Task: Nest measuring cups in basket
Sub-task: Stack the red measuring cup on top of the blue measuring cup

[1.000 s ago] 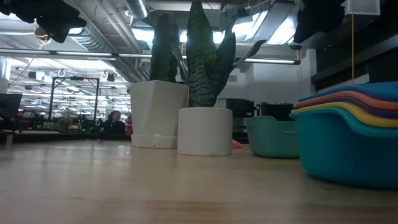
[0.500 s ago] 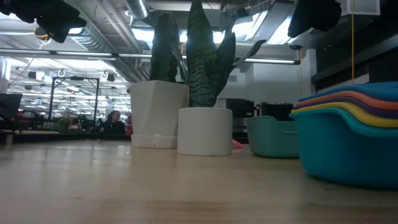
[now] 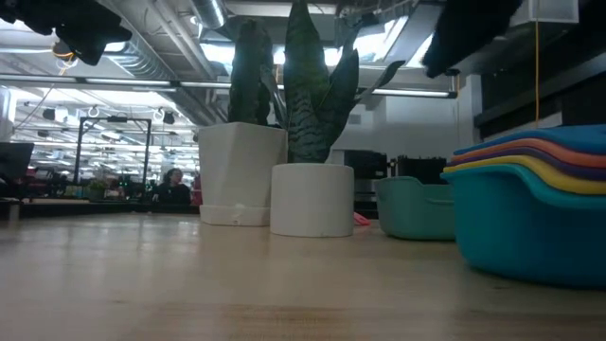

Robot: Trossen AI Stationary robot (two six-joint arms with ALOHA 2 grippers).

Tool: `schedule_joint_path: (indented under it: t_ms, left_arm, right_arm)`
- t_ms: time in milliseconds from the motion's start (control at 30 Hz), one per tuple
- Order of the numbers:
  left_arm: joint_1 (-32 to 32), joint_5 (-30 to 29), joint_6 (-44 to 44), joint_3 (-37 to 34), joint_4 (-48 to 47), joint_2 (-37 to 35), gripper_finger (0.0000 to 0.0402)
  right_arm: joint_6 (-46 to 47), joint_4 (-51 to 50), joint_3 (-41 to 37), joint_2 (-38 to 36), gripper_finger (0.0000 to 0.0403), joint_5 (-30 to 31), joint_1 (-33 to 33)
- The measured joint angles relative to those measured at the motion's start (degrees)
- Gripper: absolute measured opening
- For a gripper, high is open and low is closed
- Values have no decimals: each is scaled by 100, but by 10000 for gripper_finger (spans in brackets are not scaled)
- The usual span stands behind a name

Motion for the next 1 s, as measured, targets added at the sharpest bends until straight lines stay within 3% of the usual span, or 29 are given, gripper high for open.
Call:
schedule_joint_path:
  t_ms: [100,300,533,700,833,1000]
  left_arm:
    - [-2,-1,0,0,0,0,110]
    - [0,-1,0,0,0,0,110]
    - [-2,1,0,0,0,0,110]
    - [-2,-1,0,0,0,2,110]
    - [-2,0,0,0,0,1,110]
    - [0,-1,0,0,0,0,110]
  right_arm:
    - [201,-230,0,-167,327,534,-117]
    - [24,-499,0,-529,320,588,-512]
    - [-828,-421,0,-1373,320,325,-1717]
    - [-2219,301,0,-1857,320,-546,-2884]
    - [-3154,892,0,-1852,320,-2086,-4114]
    - [-3827,919,4,-1346,320,-3766,-5721]
